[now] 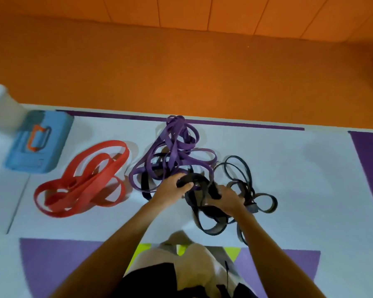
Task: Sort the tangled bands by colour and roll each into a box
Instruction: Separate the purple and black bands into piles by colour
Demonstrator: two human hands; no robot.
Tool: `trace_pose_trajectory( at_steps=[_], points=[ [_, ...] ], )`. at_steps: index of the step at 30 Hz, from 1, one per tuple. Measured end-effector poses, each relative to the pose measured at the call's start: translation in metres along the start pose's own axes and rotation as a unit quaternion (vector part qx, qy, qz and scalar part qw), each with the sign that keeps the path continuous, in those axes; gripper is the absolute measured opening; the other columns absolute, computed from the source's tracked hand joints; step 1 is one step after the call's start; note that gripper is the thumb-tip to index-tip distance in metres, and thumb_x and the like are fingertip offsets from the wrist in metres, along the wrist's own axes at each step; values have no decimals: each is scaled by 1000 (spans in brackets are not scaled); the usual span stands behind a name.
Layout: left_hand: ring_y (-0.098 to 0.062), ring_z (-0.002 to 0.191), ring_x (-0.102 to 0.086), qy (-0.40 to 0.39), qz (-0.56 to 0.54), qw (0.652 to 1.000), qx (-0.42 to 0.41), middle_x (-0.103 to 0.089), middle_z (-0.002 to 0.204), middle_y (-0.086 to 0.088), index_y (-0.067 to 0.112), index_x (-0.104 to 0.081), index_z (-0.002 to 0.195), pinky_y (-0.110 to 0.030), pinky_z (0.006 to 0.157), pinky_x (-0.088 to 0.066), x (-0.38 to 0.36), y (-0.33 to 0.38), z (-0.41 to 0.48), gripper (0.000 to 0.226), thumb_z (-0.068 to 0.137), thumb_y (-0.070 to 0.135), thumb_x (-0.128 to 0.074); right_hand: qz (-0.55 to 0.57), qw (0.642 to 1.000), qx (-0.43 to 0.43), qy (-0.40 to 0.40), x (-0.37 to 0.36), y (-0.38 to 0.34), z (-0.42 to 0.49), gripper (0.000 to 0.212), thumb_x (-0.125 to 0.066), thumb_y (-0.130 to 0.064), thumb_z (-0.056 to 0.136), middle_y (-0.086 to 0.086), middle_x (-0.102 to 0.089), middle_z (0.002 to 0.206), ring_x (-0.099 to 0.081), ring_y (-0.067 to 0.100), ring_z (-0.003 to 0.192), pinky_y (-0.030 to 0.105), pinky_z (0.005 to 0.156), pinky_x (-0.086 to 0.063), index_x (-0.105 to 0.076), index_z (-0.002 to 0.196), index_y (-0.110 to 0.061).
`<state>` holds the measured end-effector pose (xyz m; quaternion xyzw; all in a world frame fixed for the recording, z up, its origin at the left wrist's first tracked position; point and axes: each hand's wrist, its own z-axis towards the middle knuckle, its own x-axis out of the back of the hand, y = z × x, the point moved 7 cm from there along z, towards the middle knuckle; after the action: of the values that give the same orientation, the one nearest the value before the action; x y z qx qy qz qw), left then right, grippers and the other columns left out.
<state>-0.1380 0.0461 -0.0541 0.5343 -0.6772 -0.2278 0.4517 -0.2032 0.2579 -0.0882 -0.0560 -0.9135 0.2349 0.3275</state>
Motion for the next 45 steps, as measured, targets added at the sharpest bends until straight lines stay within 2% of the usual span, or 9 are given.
trace_pose_trajectory(
  at_steps=[8, 14, 17, 21, 29, 32, 36, 39, 45],
  points=[
    [4, 116, -56, 13, 9, 1000, -8, -56, 137, 17, 36, -49, 150, -17, 98, -43, 2, 11, 9, 58, 98, 17, -69, -13, 997, 47, 64, 41, 32, 16, 24, -58, -18, 102, 10, -67, 83, -68, 33, 83, 45, 81, -54, -63, 82, -4],
    [-5, 84, -61, 18, 72, 997, 1, -63, 100, 5, 23, -69, 132, -18, 78, -48, -4, 16, 32, 41, 97, 3, -61, 205, 977, 16, 59, 64, 48, 17, 20, -62, -35, 100, -4, -79, 75, -75, 11, 71, 41, 85, -61, -69, 94, -18],
    [-11, 86, -65, 120, 53, 991, -25, -68, 94, 0, 14, -75, 116, -8, 80, -47, 5, 27, 34, 34, 96, -8, -59, 139, 986, 67, -60, 39, 21, 13, 36, -71, -62, 87, -13, -78, 79, -73, 3, 77, 31, 81, -58, -77, 93, -26],
    [2, 86, -67, 158, -33, 987, 6, -72, 103, 4, 22, -75, 112, -5, 73, -49, 4, 27, 35, 26, 96, 4, -66, 76, 992, 73, -73, 16, 11, 17, 28, -72, -40, 96, 6, -79, 97, -74, 23, 95, 42, 94, -56, -75, 102, -13],
    [-9, 124, -52, -62, 122, 991, -10, -48, 142, 11, 35, -54, 147, -24, 96, -49, -23, -2, 18, 75, 81, 26, -88, 321, 947, -16, 11, 72, 27, 29, 11, -67, -15, 97, 19, -78, 85, -73, 26, 80, 35, 75, -51, -64, 103, -6],
    [-17, 127, -57, -32, 195, 980, -37, -59, 136, -1, 21, -61, 143, -24, 102, -47, -17, 3, 21, 59, 88, 15, -81, 317, 945, 3, 74, 105, 36, 34, 16, -78, -23, 92, 2, -73, 68, -67, 20, 64, 28, 63, -51, -68, 98, -13],
    [-23, 111, -67, 123, 208, 969, -45, -69, 119, -9, 9, -67, 120, -24, 98, -49, 11, 16, 26, 29, 94, -5, -67, 236, 958, 24, 159, 134, 42, 42, 21, -86, -29, 87, -6, -74, 94, -68, 16, 86, 15, 70, -49, -73, 102, -22],
    [-24, 96, -62, 195, 258, 944, -59, -64, 104, -8, 11, -58, 103, -32, 88, -53, 24, 28, 23, 14, 99, -1, -63, 135, 964, -6, 229, 132, 42, 38, 35, -82, -34, 89, -1, -64, 116, -59, 21, 110, 36, 93, -52, -69, 120, -22],
    [-32, 108, -66, 59, 368, 926, -52, -63, 118, -11, 8, -63, 116, -38, 88, -53, -16, 21, 30, 15, 104, 7, -55, 73, 975, 26, 211, 85, 13, 15, 8, -65, -24, 97, -2, -67, 74, -66, 23, 71, 38, 65, -55, -59, 94, -27]
  ],
)
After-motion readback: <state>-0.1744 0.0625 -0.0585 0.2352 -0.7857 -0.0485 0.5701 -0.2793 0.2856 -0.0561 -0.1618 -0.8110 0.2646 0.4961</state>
